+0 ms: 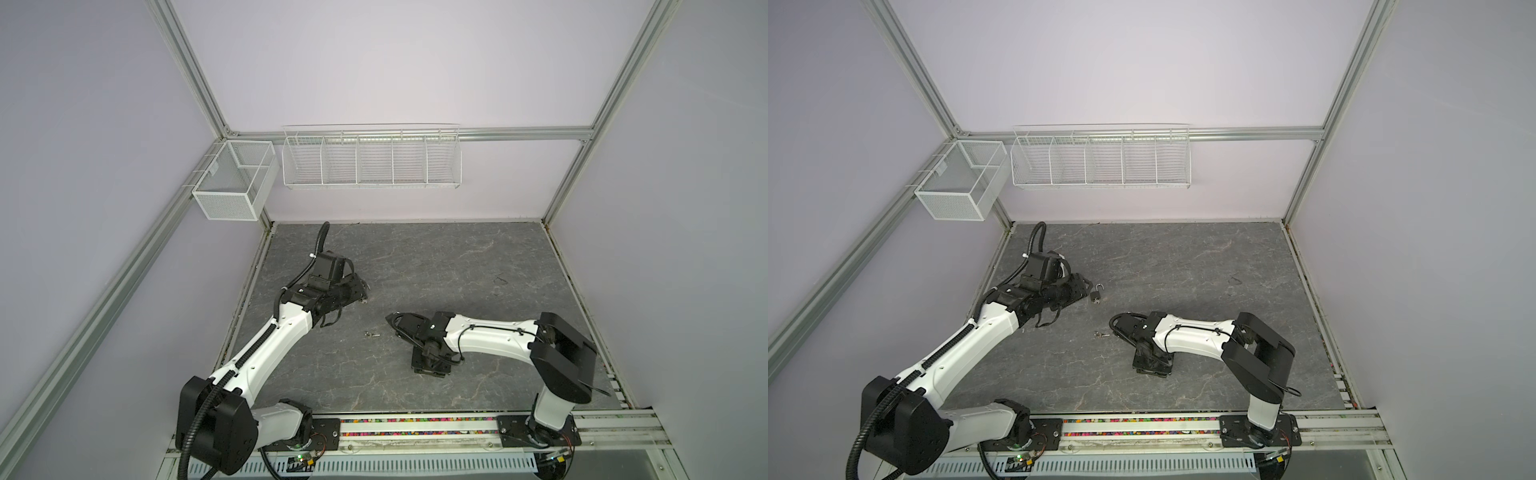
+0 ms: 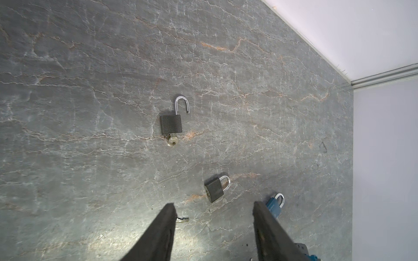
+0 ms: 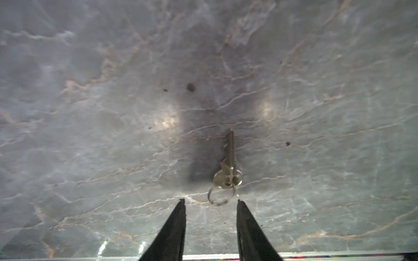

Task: Unlock with the key
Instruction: 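Close the right gripper on the silver key's ring and lift it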

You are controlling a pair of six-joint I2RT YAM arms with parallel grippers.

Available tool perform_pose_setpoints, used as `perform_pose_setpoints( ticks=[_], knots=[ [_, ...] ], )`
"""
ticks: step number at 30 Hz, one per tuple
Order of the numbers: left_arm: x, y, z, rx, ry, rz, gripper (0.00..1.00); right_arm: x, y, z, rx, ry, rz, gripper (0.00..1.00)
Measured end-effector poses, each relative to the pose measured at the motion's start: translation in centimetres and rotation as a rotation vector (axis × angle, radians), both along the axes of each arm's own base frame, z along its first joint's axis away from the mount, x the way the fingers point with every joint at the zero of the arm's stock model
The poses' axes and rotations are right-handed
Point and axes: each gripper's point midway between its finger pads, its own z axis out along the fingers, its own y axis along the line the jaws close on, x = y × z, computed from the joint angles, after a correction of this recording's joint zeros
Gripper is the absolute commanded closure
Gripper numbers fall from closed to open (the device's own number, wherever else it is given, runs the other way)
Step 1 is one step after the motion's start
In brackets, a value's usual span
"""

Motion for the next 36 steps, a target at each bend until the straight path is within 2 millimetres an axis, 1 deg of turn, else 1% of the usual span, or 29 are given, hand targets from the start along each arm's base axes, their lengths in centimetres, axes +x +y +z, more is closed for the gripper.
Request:
perform_pose_setpoints(
  ticks=[4,8,12,19,22,30,36],
  knots=[
    [0.1,-0.5,0.2,-0.022,-0.010,-0.016,0.44,-0.1,-0.3,-0.2,-0.014,0.003,-0.029,0.65],
    [-0.2,-1.0,-0.4,-0.045,-0.003,-0.047,0.43,0.2,-0.5,-0.2,-0.019,-0.006,-0.045,0.66],
    [-0.4,-1.4,-0.6,-0.054,-0.004,-0.078,0.43,0.5,-0.7,-0.2,-0.023,-0.013,-0.054,0.71],
    [-0.4,-1.8,-0.6,-0.069,-0.013,-0.097,0.43,0.7,-1.1,-0.4,-0.036,-0.022,-0.058,0.74],
    [-0.6,-2.0,-0.8,-0.071,-0.007,-0.106,0.43,0.5,-1.3,-0.7,-0.042,-0.017,-0.058,0.74],
    [-1.2,-3.6,-0.8,-0.078,-0.013,-0.149,0.43,0.5,-1.3,-0.7,-0.015,-0.020,-0.068,0.74],
    [-1.2,-3.8,-1.1,-0.075,-0.006,-0.154,0.43,0.6,-1.4,-0.7,0.000,-0.002,-0.084,0.75]
  ],
)
